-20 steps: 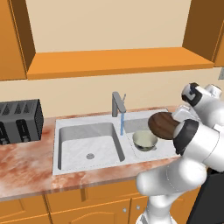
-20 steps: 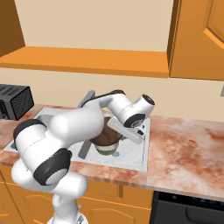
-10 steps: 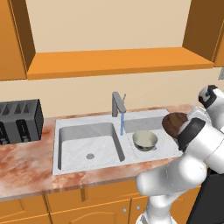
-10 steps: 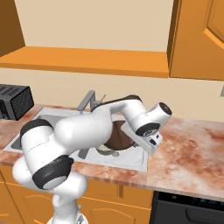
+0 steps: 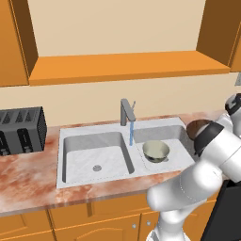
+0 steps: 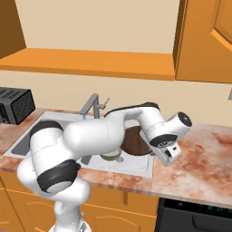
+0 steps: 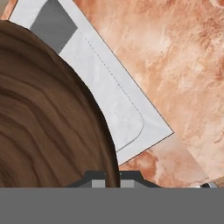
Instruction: Rinse each bowl for a few seconds and place them down in the sink or on the counter.
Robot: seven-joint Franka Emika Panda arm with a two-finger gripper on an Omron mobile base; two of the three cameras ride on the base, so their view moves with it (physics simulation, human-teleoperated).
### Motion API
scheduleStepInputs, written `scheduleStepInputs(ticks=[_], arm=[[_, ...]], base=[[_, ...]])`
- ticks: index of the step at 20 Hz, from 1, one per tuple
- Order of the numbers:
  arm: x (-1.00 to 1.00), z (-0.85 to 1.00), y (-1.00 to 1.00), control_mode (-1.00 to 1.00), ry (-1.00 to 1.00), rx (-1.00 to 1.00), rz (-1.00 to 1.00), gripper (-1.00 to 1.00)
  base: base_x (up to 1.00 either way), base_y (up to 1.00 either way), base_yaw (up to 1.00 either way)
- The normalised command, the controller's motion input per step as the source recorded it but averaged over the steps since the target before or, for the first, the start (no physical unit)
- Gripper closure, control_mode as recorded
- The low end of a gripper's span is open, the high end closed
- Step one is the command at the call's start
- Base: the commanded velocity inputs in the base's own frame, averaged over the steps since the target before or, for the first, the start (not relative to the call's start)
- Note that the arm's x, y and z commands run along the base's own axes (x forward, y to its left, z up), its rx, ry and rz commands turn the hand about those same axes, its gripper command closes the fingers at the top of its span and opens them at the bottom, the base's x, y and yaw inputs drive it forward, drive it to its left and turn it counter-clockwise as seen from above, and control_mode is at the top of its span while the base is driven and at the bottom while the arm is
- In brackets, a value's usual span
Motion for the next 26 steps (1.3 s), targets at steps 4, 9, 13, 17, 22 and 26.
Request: scheduleStepInputs(ticks=[4, 9, 13, 17, 22, 26], arm=[[0.00, 0.00, -0.38, -1.00, 0.00, 0.00, -0.24, 1.00], [-0.11, -0.05, -0.37, -1.00, 0.00, 0.00, -0.19, 1.00], [-0.11, -0.13, -0.32, -1.00, 0.00, 0.00, -0.14, 1.00], [-0.03, -0.08, -0.20, -1.00, 0.00, -0.03, -0.14, 1.00], [0.00, -0.08, -0.16, -1.00, 0.00, -0.02, -0.13, 1.00], [0.00, -0.06, -0.14, -1.00, 0.00, -0.03, -0.14, 1.00]], base=[[0.00, 0.00, 0.00], [0.00, 0.00, 0.00], [0.00, 0.00, 0.00], [0.00, 0.00, 0.00], [0.00, 0.00, 0.00], [0.00, 0.00, 0.00]])
